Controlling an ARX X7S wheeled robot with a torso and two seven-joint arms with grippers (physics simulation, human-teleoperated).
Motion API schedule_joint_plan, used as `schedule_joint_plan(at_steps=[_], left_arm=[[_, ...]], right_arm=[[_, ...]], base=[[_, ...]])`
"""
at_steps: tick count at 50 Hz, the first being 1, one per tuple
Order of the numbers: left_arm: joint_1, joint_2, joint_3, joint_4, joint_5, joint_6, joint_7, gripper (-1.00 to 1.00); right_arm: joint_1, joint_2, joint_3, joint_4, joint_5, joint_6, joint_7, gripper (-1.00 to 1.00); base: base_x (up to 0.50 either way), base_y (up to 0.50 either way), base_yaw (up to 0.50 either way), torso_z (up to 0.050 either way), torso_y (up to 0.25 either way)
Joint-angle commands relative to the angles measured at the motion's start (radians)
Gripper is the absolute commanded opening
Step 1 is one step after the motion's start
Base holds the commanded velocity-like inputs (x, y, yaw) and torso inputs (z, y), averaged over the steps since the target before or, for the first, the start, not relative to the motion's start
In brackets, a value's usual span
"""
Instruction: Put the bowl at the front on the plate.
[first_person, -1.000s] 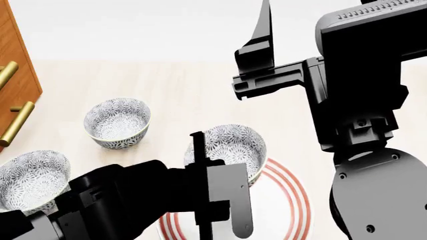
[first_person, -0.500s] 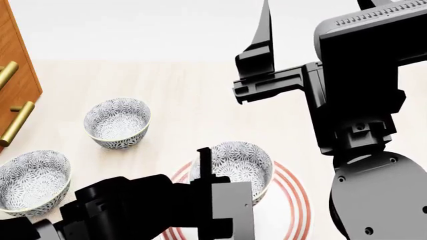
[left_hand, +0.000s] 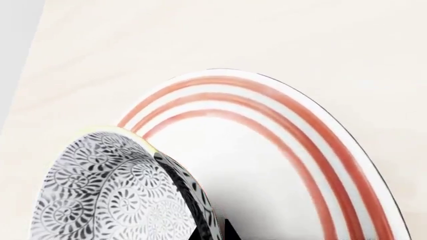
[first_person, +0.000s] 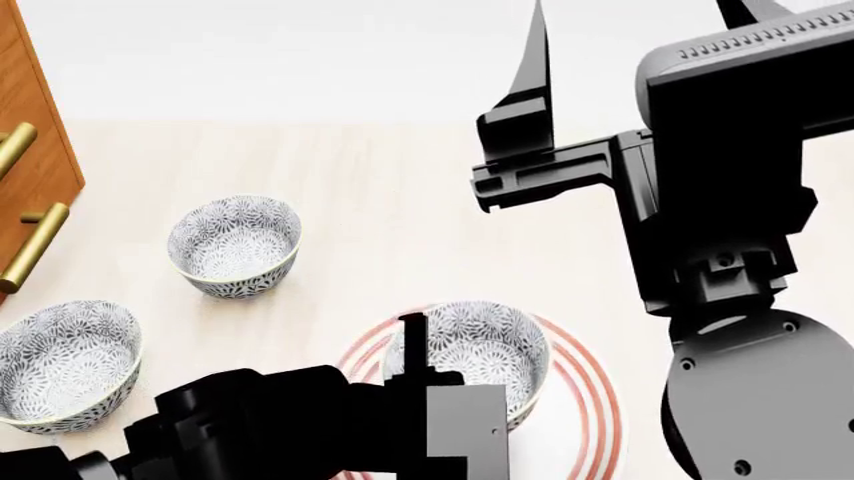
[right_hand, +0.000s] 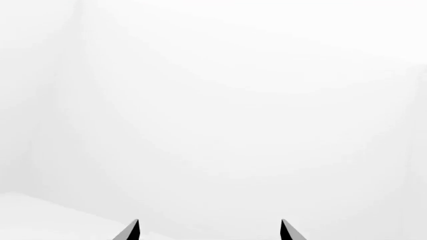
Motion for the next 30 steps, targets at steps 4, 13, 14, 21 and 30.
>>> schedule_joint_plan(at_steps=[4,13,14,21,30], left_arm=[[0.006,0.001,-0.008,-0.002,0.007,0.003,-0.003,-1.00],[0.015,0.001,-0.006,-0.004,0.016,0.005,0.001,-1.00],[0.016,0.001,-0.007,-0.005,0.017,0.004,0.000,-1.00],[0.021,0.001,-0.006,-0.004,0.019,0.001,0.000,-1.00],[0.027,0.001,-0.008,-0.010,0.017,0.002,0.002,-1.00]], right_arm=[[-0.005,0.002,0.000,0.004,0.001,-0.008,0.002,1.00],[-0.007,0.002,-0.002,0.011,0.000,-0.015,0.002,1.00],[-0.007,0.002,-0.002,0.011,0.001,-0.015,0.002,1.00],[-0.009,0.003,-0.002,0.011,0.001,-0.018,0.003,1.00],[-0.011,0.003,-0.002,0.014,0.001,-0.023,0.005,1.00]], base=[[0.00,0.00,0.00,0.000,0.000],[0.00,0.00,0.00,0.000,0.000],[0.00,0.00,0.00,0.000,0.000],[0.00,0.00,0.00,0.000,0.001],[0.00,0.00,0.00,0.000,0.000]])
